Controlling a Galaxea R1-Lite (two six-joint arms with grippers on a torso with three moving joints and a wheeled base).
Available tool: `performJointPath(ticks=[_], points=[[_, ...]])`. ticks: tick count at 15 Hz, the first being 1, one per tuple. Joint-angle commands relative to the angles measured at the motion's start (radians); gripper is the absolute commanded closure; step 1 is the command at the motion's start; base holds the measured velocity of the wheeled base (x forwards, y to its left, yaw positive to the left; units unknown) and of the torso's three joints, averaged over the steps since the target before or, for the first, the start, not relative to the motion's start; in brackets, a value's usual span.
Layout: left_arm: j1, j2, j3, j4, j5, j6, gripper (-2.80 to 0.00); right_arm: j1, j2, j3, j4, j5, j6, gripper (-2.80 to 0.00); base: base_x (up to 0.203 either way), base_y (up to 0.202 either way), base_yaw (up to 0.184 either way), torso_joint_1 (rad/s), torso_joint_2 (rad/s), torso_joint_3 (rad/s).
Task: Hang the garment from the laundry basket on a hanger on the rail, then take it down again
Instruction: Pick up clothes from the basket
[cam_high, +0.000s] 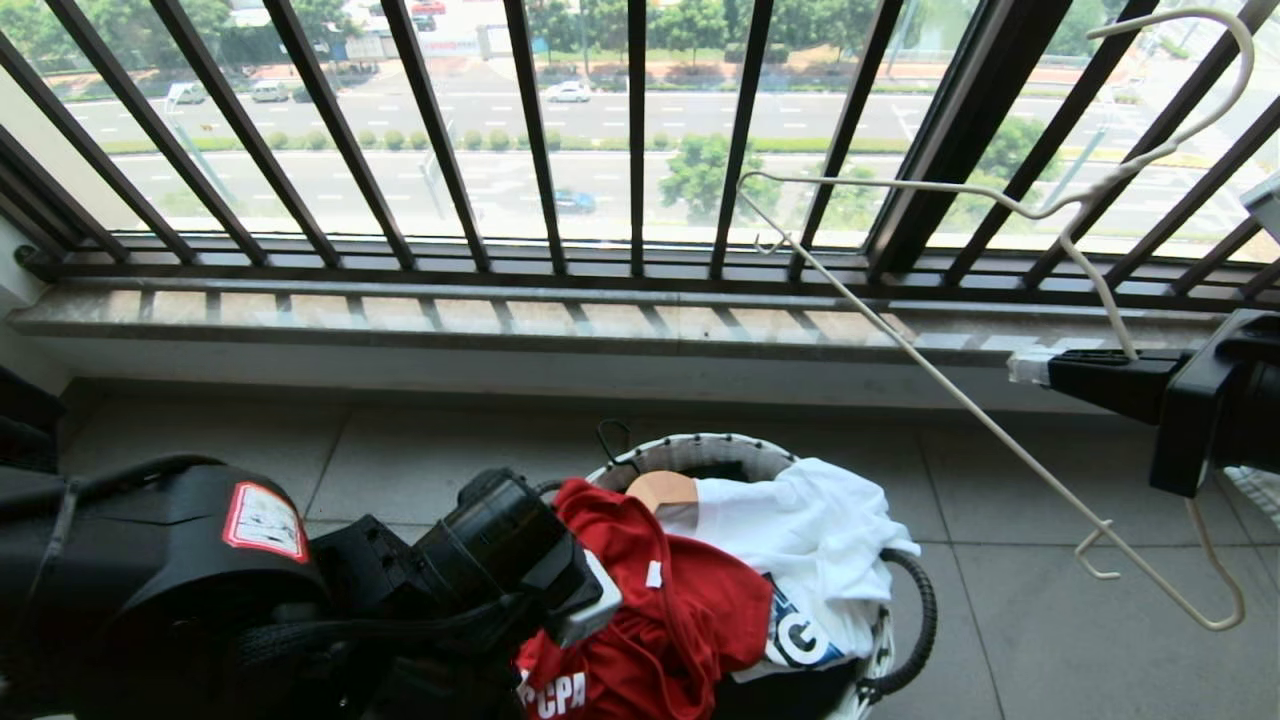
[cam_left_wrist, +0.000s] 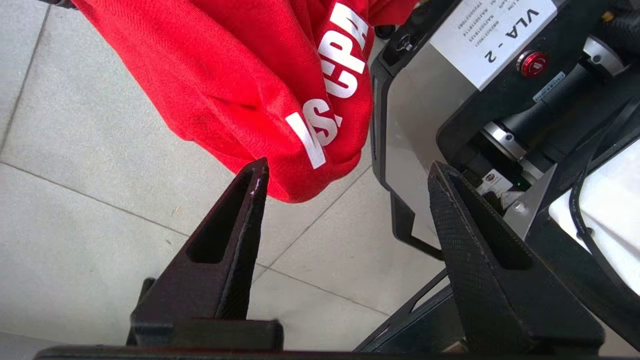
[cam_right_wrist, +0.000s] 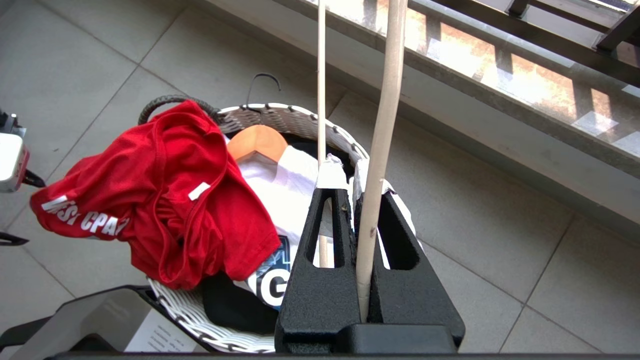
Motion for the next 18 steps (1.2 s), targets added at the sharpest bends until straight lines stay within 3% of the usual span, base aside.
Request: performJointPath(ticks=[1,4,8,9,13,16,18], points=[[0.007,-0.113,-0.015,0.0,0.002,-0.004,-2.8,0.0,0.002,-0.002,-0.001,0.001,-0.001,0.0,0.0,0.0,0.0,0.0,0.0,0.0],[0.057,-0.163,-0.047,-0.004,-0.001,-0.009,-2.8,0.001,0.003,0.0,0.001,0.001,-0.003,0.0,0.0,0.0,0.0,0.0,0.0,0.0],[0.061,-0.101,-0.013,-0.114,-0.004,-0.021,-2.8,0.001,0.022,0.0,0.0,0.001,-0.003,0.0,0.0,0.0,0.0,0.0,0.0,0.0],[0.061,-0.077,-0.007,-0.134,-0.003,-0.023,0.0,0.001,0.02,0.0,-0.001,0.001,-0.003,0.0,0.0,0.0,0.0,0.0,0.0,0.0],[0.061,-0.037,-0.014,-0.219,-0.003,-0.033,0.0,0.0,0.003,-0.003,-0.001,-0.011,-0.003,0.0,0.0,0.0,0.0,0.0,0.0,0.0],[0.063,0.074,-0.118,-0.242,0.001,-0.02,0.0,-0.011,0.0,-0.009,0.001,-0.012,-0.004,0.0,0.0,0.0,0.0,0.0,0.0,0.0],[0.086,0.169,-0.208,-0.242,0.003,0.04,0.0,-0.013,-0.002,-0.008,0.001,-0.012,-0.004,0.0,0.0,0.0,0.0,0.0,0.0,0.0]])
